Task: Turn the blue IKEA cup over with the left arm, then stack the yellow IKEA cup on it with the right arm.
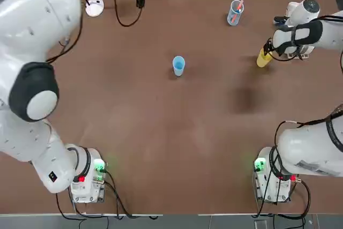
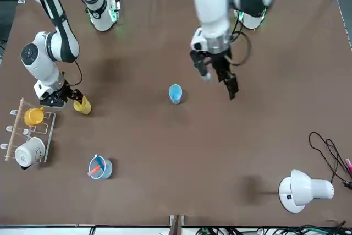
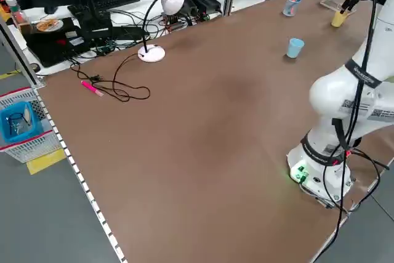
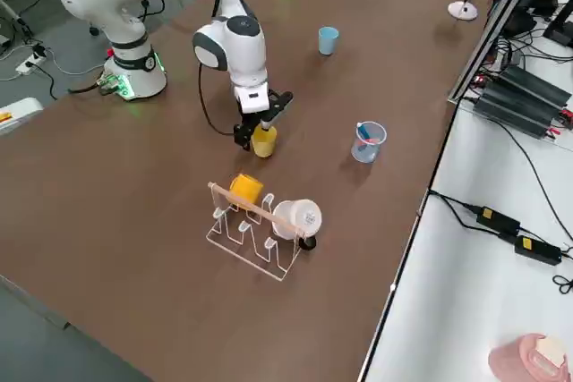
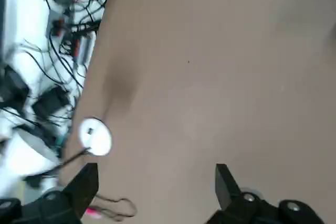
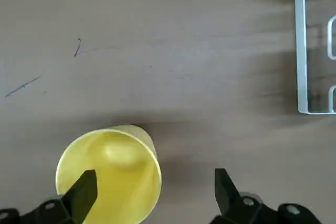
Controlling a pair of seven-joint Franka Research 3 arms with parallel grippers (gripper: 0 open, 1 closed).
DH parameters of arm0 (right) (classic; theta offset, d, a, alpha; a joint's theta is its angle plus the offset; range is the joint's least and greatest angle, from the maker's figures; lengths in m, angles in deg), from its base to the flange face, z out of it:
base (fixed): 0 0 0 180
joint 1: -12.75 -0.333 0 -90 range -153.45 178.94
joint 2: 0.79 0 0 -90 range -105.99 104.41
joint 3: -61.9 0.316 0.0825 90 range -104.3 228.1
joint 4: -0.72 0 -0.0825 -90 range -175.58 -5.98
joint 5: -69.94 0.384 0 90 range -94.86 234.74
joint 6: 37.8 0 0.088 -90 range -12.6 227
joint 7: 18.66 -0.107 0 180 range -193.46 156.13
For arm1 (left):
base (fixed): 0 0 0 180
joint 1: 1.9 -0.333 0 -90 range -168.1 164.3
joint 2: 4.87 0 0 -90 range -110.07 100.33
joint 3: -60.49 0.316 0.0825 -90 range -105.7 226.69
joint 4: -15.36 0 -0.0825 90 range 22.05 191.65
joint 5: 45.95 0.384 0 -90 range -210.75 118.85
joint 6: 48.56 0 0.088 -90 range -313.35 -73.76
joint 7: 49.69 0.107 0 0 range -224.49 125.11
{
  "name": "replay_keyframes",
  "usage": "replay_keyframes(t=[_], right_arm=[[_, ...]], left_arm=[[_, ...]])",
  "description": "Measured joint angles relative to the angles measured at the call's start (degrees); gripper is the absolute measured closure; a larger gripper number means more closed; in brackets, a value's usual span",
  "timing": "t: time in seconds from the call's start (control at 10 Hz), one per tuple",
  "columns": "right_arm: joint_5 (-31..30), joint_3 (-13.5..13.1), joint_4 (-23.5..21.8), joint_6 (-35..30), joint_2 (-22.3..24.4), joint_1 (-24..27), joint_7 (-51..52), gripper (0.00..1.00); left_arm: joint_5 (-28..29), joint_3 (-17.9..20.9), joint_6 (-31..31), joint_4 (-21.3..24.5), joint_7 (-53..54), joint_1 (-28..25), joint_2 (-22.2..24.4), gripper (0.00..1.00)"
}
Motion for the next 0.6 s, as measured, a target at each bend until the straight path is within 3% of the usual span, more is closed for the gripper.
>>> replay_keyframes(t=[0.3, 0.6], right_arm=[[0.0, -0.9, -0.03, 3.2, -1.43, 0.01, 0.0, 0.01], [0.0, -1.22, -0.02, 6.09, -4.08, 0.01, 0.0, 0.02]], left_arm=[[-12.38, 0.0, -2.05, 5.34, -2.47, -12.87, 6.99, 0.02], [-13.8, -0.02, 0.15, 9.8, -9.9, -21.36, 13.98, 0.02]])
